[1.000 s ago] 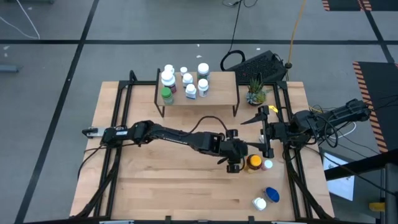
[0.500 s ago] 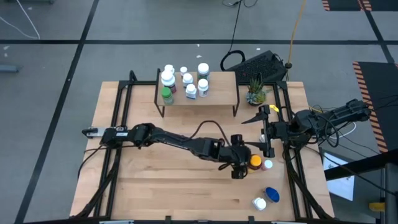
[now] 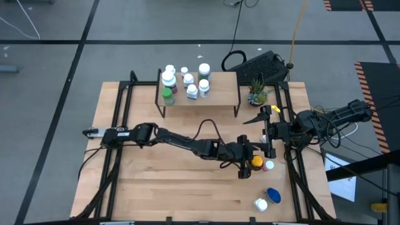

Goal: Pick and place medicine bottles onto shelf by color
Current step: Put the yellow pill bottle on the shelf, then put the white pill bottle on the shelf

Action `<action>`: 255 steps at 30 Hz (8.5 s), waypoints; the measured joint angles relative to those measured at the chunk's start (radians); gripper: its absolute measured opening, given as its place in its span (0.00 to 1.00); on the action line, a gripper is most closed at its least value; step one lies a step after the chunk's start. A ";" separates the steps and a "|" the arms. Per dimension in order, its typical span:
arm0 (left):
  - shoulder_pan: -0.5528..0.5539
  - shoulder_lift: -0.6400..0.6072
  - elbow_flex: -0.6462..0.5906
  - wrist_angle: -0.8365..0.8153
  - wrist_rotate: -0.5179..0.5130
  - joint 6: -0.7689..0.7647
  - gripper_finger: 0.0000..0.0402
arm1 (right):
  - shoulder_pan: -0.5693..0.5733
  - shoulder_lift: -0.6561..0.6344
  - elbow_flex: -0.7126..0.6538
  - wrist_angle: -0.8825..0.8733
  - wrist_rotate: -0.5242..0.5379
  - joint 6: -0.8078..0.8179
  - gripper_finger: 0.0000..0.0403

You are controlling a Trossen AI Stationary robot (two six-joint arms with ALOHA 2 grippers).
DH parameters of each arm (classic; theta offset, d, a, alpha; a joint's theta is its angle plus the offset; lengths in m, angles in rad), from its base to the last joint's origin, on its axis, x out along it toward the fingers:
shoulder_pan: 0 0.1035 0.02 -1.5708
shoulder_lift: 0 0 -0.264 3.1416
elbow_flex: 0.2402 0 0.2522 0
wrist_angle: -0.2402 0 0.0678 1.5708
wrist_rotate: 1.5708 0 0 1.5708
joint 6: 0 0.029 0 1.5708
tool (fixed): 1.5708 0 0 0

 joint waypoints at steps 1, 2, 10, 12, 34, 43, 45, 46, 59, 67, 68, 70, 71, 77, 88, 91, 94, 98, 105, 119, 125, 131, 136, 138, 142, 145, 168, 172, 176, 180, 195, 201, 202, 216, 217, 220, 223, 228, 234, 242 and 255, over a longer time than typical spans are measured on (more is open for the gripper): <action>-0.002 0.000 -0.017 0.036 0.001 0.000 0.90 | 0.000 0.000 0.000 0.001 0.000 -0.001 0.78; -0.003 0.000 -0.033 0.067 0.001 0.000 0.90 | 0.000 0.000 0.000 0.001 0.000 -0.002 0.78; 0.002 0.000 -0.072 0.164 0.045 -0.006 0.87 | 0.000 0.000 0.000 0.006 0.000 -0.010 0.78; 0.004 0.000 -0.072 0.164 0.046 0.001 0.84 | -0.001 0.000 0.000 0.013 0.000 -0.010 0.78; 0.028 0.060 -0.072 0.244 0.131 -0.046 0.57 | -0.001 0.000 0.000 0.020 0.000 -0.037 0.78; 0.024 -0.071 -0.074 -0.045 -0.084 0.019 0.53 | -0.001 -0.002 0.000 0.069 0.137 -0.005 0.78; 0.015 -0.127 -0.078 -0.097 -0.181 0.065 0.54 | 0.000 0.000 0.000 0.064 0.183 -0.005 0.78; 0.011 -0.159 -0.096 -0.105 -0.226 0.089 0.54 | 0.000 0.001 -0.003 0.066 0.196 -0.005 0.77; 0.137 -0.787 -0.752 -0.010 -0.323 0.119 0.55 | 0.000 -0.063 -0.066 0.172 0.206 0.004 0.68; 0.359 -0.938 -0.823 -0.023 -0.014 0.139 0.54 | 0.000 -0.050 -0.102 0.289 0.206 -0.031 0.66; 0.382 -0.937 -0.823 -0.031 0.029 0.149 0.53 | 0.000 -0.050 -0.102 0.289 0.206 -0.035 0.66; 0.420 -0.929 -0.826 -0.049 0.093 0.151 0.54 | 0.000 -0.049 -0.102 0.286 0.206 -0.041 0.66; 0.437 -0.921 -0.826 -0.050 0.113 0.151 0.55 | 0.000 -0.049 -0.102 0.286 0.206 -0.046 0.66; 0.501 -0.892 -0.825 -0.036 0.148 0.155 0.58 | -0.001 -0.050 -0.102 0.277 0.206 -0.062 0.66; 0.563 -0.883 -0.823 -0.040 0.210 0.155 0.62 | -0.001 -0.050 -0.102 0.276 0.206 -0.063 0.66; 0.568 -0.880 -0.824 -0.043 0.207 0.164 0.66 | -0.001 -0.050 -0.102 0.277 0.205 -0.063 0.66; 0.570 -0.881 -0.824 -0.037 0.207 0.168 0.68 | -0.001 -0.050 -0.102 0.277 0.205 -0.063 0.66; 0.572 -0.881 -0.824 -0.035 0.160 0.168 0.68 | -0.001 -0.050 -0.102 0.277 0.205 -0.063 0.66; 0.572 -0.881 -0.824 -0.032 0.079 0.167 0.68 | -0.001 -0.050 -0.101 0.277 0.205 -0.063 0.66; 0.571 -0.881 -0.824 0.004 0.078 0.164 0.71 | -0.001 -0.050 -0.101 0.277 0.205 -0.063 0.66; 0.547 -0.901 -0.825 0.001 0.065 0.162 0.74 | -0.001 -0.050 -0.101 0.260 0.205 -0.063 0.66; 0.499 -0.982 -0.825 -0.032 -0.109 0.175 0.76 | -0.001 -0.048 -0.101 0.252 0.205 -0.063 0.66; 0.444 -1.069 -0.823 -0.148 -0.146 0.113 0.72 | -0.001 -0.012 -0.101 0.275 0.197 -0.072 0.66; 0.407 -1.098 -0.853 -0.177 -0.150 0.092 0.70 | -0.001 0.015 -0.101 0.293 0.166 -0.084 0.66; 0.306 -1.135 -1.015 -0.009 -0.158 0.068 0.64 | -0.025 0.087 -0.101 0.344 0.154 -0.067 0.66; 0.234 -1.145 -1.141 0.140 -0.189 0.060 0.59 | -0.061 0.119 -0.101 0.354 0.235 -0.023 0.66; 0.059 -1.130 -1.444 0.288 -0.202 -0.079 0.48 | -0.152 -0.073 -0.065 -1.280 0.137 1.160 0.66; 0.050 -1.131 -1.444 0.301 -0.204 -0.075 0.48 | -0.152 -0.052 -0.066 -1.369 0.134 1.237 0.66; 0.049 -1.131 -1.444 0.299 -0.222 -0.063 0.48 | -0.152 -0.032 -0.066 -1.358 0.126 1.252 0.66; 0.049 -1.131 -1.444 0.295 -0.228 -0.060 0.48 | -0.152 0.000 -0.066 -1.374 0.096 1.282 0.66; 0.016 -1.131 -1.444 0.280 -0.283 -0.086 0.48 | -0.152 0.164 -0.066 -1.374 0.017 1.288 0.66; 0.011 -1.131 -1.443 0.275 -0.297 -0.086 0.48 | -0.152 0.190 -0.066 -1.371 -0.010 1.278 0.55; 0.011 -1.131 -1.443 0.276 -0.297 -0.086 0.48 | -0.152 0.190 -0.066 -1.370 -0.011 1.272 0.52; 0.012 -1.131 -1.443 0.326 -0.323 -0.057 0.48 | -0.235 0.266 0.287 -1.419 0.022 0.936 0.44; 0.012 -1.131 -1.442 0.332 -0.323 -0.055 0.48 | -0.255 0.281 0.333 -1.433 0.024 0.894 0.44; 0.012 -1.130 -1.442 0.331 -0.323 -0.052 0.48 | -0.318 0.333 0.465 -1.460 0.030 0.734 0.44; 0.012 -1.131 -1.442 0.332 -0.323 -0.052 0.48 | -0.383 0.393 0.601 -1.458 0.053 0.569 0.44; 0.012 -1.131 -1.442 0.331 -0.322 -0.053 0.48 | -0.500 0.528 0.847 -1.477 0.048 0.363 0.44; 0.012 -1.131 -1.442 0.328 -0.321 -0.053 0.48 | -0.616 0.695 1.055 -1.494 0.045 0.038 0.44; 0.012 -1.131 -1.442 0.310 -0.317 -0.054 0.48 | -0.762 0.860 1.162 -1.410 0.046 -0.281 0.44; 0.012 -1.131 -1.442 0.295 -0.317 -0.082 0.48 | -0.953 1.008 1.165 -1.363 -0.166 -0.481 0.44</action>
